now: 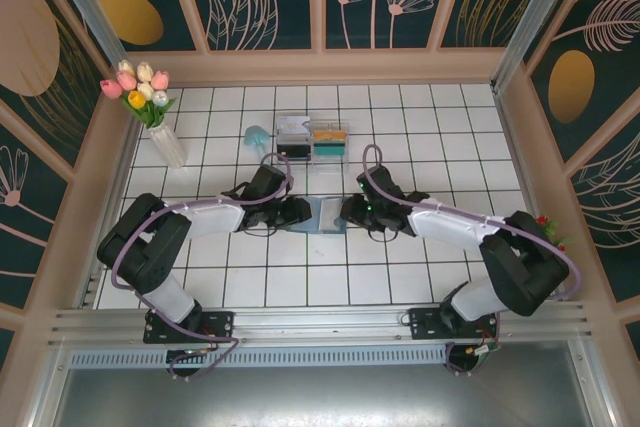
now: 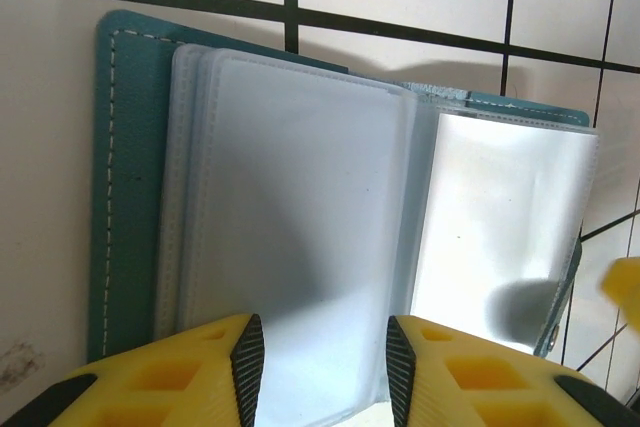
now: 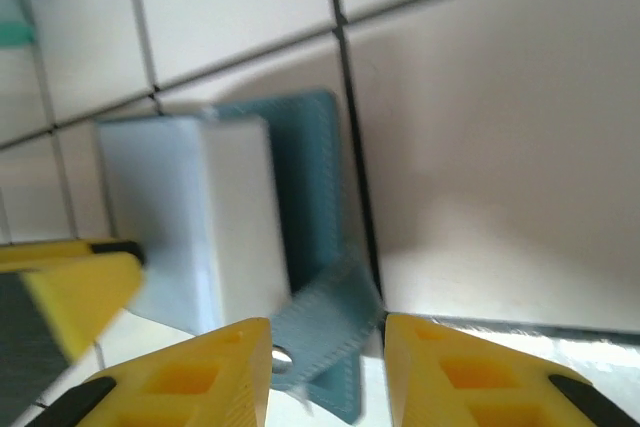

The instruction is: Take the credit cards out of the card holder

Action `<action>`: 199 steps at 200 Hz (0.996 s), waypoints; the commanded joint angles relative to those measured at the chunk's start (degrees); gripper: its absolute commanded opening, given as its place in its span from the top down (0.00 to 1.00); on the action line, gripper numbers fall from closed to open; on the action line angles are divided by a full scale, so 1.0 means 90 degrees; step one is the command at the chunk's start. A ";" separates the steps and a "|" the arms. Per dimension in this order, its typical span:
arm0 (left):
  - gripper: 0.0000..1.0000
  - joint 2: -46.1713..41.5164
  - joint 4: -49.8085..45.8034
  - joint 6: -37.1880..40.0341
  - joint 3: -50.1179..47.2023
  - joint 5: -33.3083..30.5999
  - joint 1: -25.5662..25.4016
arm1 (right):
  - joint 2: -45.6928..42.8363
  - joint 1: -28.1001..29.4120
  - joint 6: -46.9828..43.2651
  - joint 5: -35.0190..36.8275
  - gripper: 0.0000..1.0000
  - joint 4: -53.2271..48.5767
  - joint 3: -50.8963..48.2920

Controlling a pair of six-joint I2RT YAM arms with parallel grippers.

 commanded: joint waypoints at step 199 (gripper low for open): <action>0.70 -0.1198 -0.0726 -0.0080 -0.0196 -0.1048 -0.0030 | 0.1865 -0.0254 0.0143 -0.3358 0.70 0.2752 0.0875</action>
